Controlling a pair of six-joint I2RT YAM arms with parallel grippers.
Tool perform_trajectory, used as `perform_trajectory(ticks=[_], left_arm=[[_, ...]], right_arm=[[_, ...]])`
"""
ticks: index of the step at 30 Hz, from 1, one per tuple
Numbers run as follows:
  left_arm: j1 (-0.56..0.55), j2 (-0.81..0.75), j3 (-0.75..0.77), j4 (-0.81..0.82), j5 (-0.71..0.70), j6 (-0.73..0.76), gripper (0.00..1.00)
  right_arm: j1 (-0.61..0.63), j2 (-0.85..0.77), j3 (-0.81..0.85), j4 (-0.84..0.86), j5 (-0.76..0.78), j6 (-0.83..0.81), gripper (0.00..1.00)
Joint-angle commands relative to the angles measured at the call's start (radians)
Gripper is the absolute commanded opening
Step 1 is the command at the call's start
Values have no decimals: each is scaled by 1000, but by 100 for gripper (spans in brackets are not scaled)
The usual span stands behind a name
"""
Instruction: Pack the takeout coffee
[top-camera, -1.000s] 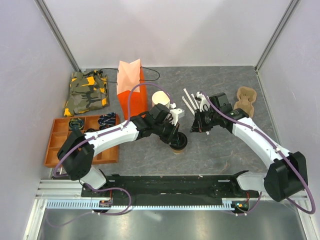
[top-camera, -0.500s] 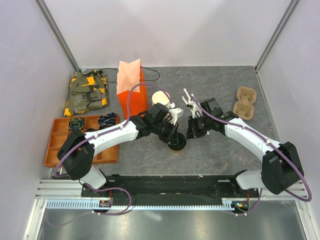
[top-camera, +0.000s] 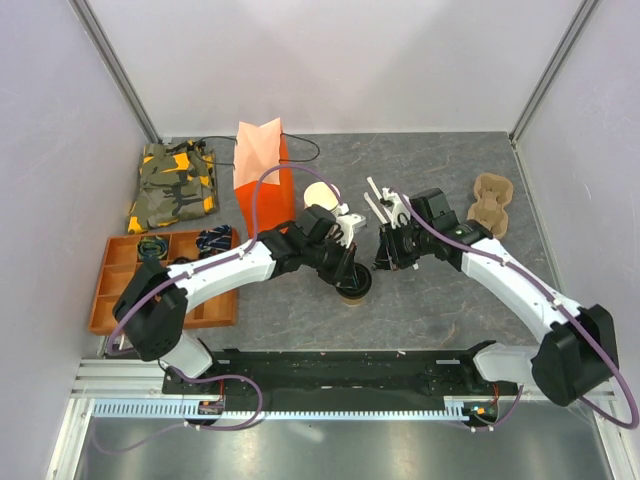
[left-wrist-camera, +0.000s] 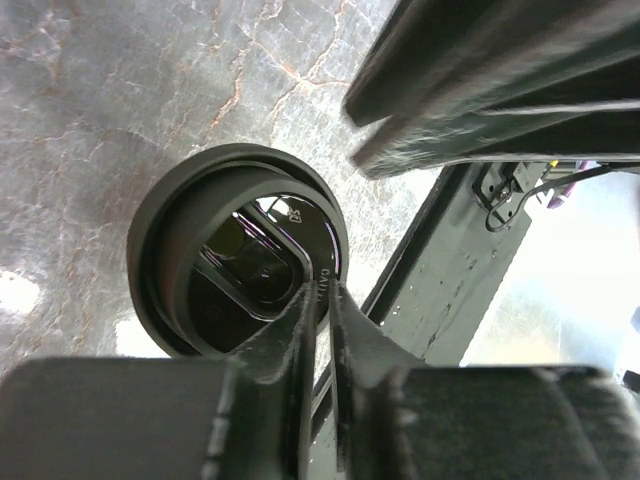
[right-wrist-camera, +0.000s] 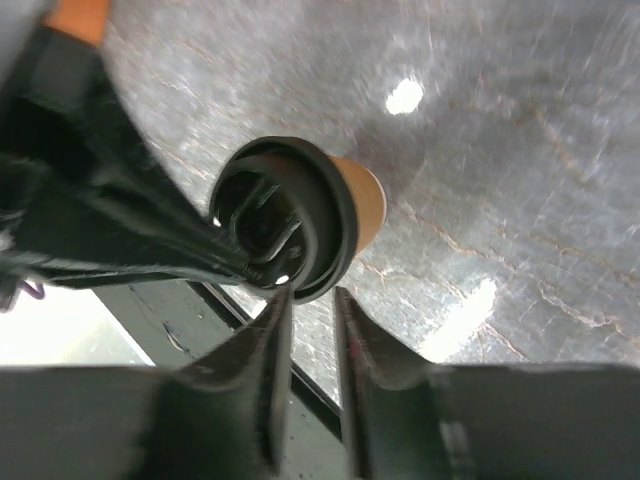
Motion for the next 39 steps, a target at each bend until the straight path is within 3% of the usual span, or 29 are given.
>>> perform_trajectory(ticks=[1,2,7,10,14,19,21,27,39], left_arm=[[10,-91,4,3,-38,-4,23],[11,-111,11,4,-40,-5,30],[14,-238,15,4,-45,-27,47],[39,-316,-21,3,-43,-62,53],[109,-416,-50,4,-22,-110,57],[236,-502,-15,-40,-48,-119,60],[288,-523,-15,-51,-49,-122,61],[368,-559,-50,-66,-28,-130,61],[373,-530,-54,-57,18,-133,61]], right_arm=[[-2,-73,39,10,15,-37,37],[-3,-94,38,10,20,-37,45],[1,-146,33,18,18,-74,62],[33,-154,47,14,13,-158,72],[180,-176,76,21,125,-301,80],[256,-218,-3,50,253,-200,94],[266,-238,-43,96,285,-128,97],[302,-141,-20,95,351,-139,98],[325,4,62,83,336,-162,98]])
